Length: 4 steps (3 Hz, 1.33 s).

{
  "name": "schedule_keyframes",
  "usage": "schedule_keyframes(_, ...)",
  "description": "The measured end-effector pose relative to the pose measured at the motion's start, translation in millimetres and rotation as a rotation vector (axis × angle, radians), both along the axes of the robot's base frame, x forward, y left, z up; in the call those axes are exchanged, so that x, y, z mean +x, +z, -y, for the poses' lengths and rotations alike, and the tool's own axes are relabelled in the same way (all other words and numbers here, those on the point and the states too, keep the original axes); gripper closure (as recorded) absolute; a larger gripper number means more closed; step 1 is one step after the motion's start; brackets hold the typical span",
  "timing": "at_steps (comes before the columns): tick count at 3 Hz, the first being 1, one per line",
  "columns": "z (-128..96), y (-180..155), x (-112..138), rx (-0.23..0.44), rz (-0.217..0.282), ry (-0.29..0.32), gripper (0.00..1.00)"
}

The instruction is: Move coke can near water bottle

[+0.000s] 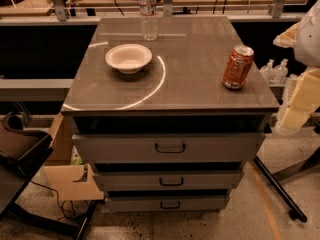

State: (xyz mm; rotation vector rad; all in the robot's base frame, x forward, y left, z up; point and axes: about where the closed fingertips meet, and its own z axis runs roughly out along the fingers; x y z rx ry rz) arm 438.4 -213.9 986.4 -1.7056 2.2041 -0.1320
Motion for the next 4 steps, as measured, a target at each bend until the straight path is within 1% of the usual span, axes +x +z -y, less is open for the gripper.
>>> schedule_keyframes(1,0.0,0.1,0.0,0.0,0.0,0.0,0.0)
schedule_keyframes(2,1.5,-4.7,16.7,0.057,0.035,-0.045,0.0)
schedule_keyframes(3,7.1,-17.8,50.9,0.184,0.094,-0.121,0.0)
schedule_keyframes(4,11.3,-31.4,95.9,0.353,0.175,-0.181,0.0)
